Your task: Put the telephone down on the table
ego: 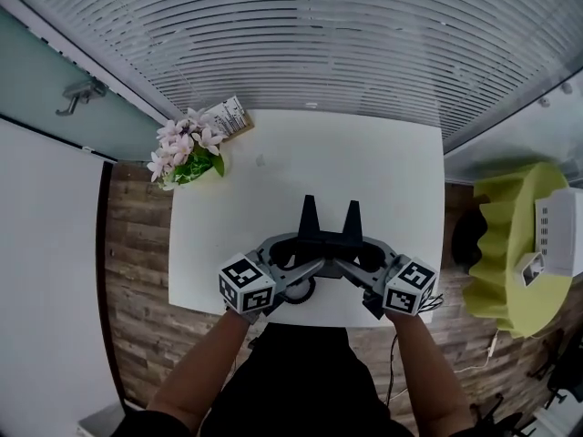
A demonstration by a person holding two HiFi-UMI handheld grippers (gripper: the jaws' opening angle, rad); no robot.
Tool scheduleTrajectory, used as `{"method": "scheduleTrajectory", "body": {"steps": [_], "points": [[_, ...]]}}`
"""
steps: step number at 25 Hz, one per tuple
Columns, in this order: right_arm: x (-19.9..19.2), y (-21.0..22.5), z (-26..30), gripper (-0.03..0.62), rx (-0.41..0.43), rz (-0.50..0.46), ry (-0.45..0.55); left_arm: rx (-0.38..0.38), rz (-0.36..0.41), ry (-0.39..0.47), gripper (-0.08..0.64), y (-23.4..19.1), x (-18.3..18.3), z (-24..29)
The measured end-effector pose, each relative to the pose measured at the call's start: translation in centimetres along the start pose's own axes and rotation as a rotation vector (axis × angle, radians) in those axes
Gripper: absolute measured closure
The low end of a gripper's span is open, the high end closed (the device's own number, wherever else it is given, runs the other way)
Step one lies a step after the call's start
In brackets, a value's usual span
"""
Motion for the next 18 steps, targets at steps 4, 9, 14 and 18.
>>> {"method": "scheduleTrajectory", "body": {"steps": [4,9,14,18], "points": [[-0.2,1.8,0.6,0.37,-0.002,0.028,-0.014,0.014,-0.017,-0.017,0.324,-1.5,-0.4,1.1],[-0.3,3.8,1.1,0.37,-0.002,0.059,-0.01,0.031,-0.044,-0.028,0.324,-3.1,-0.5,2.3],[-0.2,5.5,1.8,0.37,-0.009,0.076,-0.012,0.046,-0.068,-0.039,0.324,-4.6,-0.5,3.2],[-0.5,6.7,2.3,0.37,-0.017,0.081,-0.022,0.063,-0.078,-0.053,0.324,-5.7,-0.9,3.9]]}}
Point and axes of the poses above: the fingertips, and each gripper's own axes: z forward along the fingers, y to its right, x out of its top, the point moved 1 cm from there along -z, backward along the fingers, and after that the axes turned 13 degrees about x, right-handed, at the moved point
